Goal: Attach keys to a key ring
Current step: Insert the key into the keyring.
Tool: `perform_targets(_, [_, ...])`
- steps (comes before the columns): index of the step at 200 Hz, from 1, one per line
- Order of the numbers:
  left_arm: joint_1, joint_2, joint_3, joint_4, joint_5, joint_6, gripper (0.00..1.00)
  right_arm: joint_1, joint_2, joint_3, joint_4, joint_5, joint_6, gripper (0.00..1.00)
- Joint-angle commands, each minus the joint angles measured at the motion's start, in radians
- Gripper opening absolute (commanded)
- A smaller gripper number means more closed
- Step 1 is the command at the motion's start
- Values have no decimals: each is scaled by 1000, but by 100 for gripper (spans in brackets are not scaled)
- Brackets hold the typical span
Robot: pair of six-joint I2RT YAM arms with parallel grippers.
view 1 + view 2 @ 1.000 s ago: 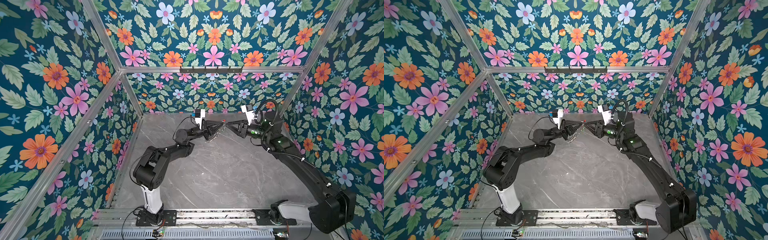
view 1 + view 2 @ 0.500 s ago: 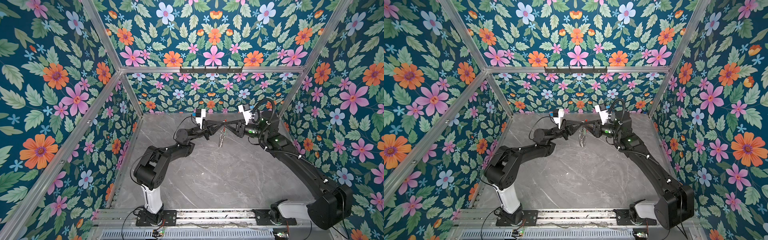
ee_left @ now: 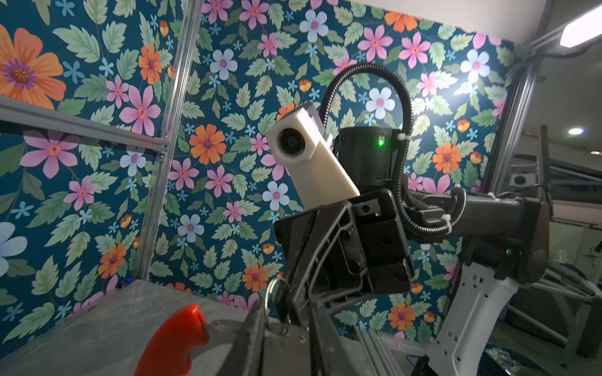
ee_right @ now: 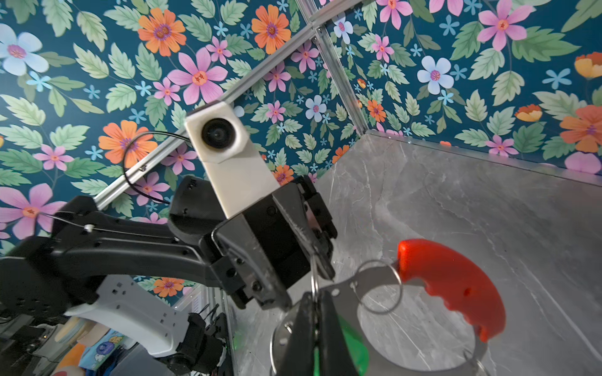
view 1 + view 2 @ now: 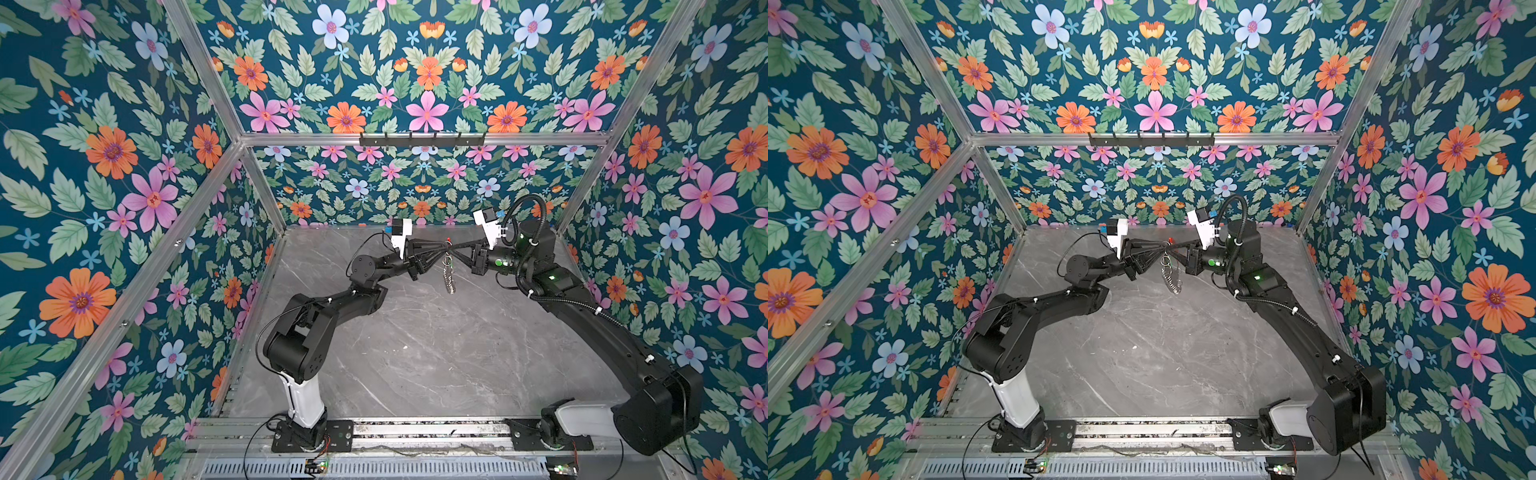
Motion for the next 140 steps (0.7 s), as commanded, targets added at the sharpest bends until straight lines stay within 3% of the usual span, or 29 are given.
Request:
perform_targets(1, [2, -76, -10, -406, 6, 387, 39, 3, -3, 13, -79, 47, -121, 0])
perform_targets(29, [2, -162, 34, -884, -67, 833, 40, 11, 15, 28, -187, 97, -228, 0])
perform_targets(63, [2, -167, 152, -1253, -109, 1164, 40, 67, 47, 42, -265, 206, -333, 0])
perform_targets(98, [3, -99, 326, -1545, -99, 1304, 40, 99, 62, 37, -268, 207, -348, 0])
perform_targets(140, [2, -61, 389, -1641, -43, 1341, 26, 107, 52, 23, -256, 197, -349, 0])
